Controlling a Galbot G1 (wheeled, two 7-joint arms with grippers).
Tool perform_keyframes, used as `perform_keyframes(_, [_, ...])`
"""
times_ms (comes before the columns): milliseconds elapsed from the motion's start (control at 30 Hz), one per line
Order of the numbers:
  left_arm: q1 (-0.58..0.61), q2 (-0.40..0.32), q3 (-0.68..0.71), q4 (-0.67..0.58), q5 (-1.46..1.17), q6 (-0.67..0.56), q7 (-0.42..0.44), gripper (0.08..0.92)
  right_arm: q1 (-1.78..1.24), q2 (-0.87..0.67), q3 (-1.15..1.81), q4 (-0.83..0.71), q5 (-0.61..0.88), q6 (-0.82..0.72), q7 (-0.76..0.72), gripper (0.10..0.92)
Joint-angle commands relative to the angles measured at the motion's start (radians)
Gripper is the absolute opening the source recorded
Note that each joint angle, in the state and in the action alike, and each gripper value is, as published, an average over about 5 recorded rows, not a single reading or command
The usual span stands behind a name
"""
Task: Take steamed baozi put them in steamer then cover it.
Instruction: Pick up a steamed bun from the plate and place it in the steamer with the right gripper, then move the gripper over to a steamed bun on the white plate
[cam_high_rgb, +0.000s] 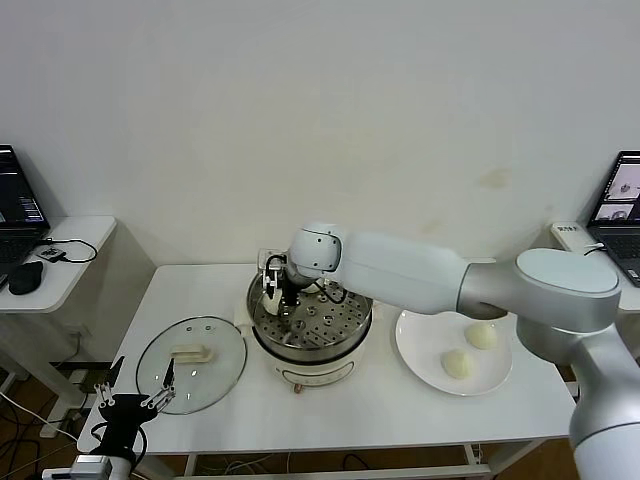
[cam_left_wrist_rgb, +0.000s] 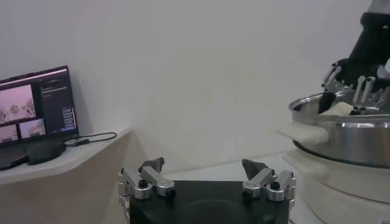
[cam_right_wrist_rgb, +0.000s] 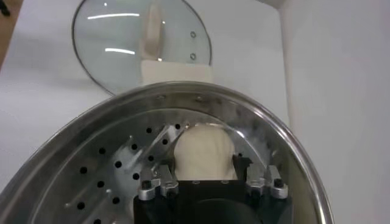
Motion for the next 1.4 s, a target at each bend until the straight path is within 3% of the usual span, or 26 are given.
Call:
perform_keyframes(33, [-0.002, 0.002, -0.001, 0.001, -0.002, 0.001, 0.0, 0.823, 0.065, -0.054, 0.003, 0.06, -0.03, 0.004, -0.082, 0.694])
perform_keyframes(233, [-0.005, 0.008, 0.002, 0.002, -0.003, 0.002, 0.0, 0.823, 0.206, -0.245, 0.005, 0.199, -0.123, 0.093, -0.263, 0.815])
perform_keyframes(533, [-0.011, 0.025, 0.007, 0.012, -0.004, 0.002, 0.001, 0.823, 0.314, -0.629, -0.03, 0.417, -0.203, 0.287, -0.451, 0.823])
perform_keyframes(733, [-0.012, 0.031, 0.016, 0.011, -0.002, 0.002, 0.001, 0.823, 0.246, -0.859, -0.005, 0.477, -0.37, 0.373, -0.501, 0.823])
perform_keyframes(1033, [-0.012, 0.026, 0.023, 0.011, 0.006, 0.005, 0.002, 0.823, -0.014, -0.974, 0.103, 0.485, -0.538, 0.389, -0.48, 0.823])
perform_keyframes(1400, [-0.004, 0.023, 0.016, 0.014, 0.006, 0.009, 0.002, 0.823, -0.359, -0.972, 0.302, 0.428, -0.663, 0.397, -0.439, 0.823])
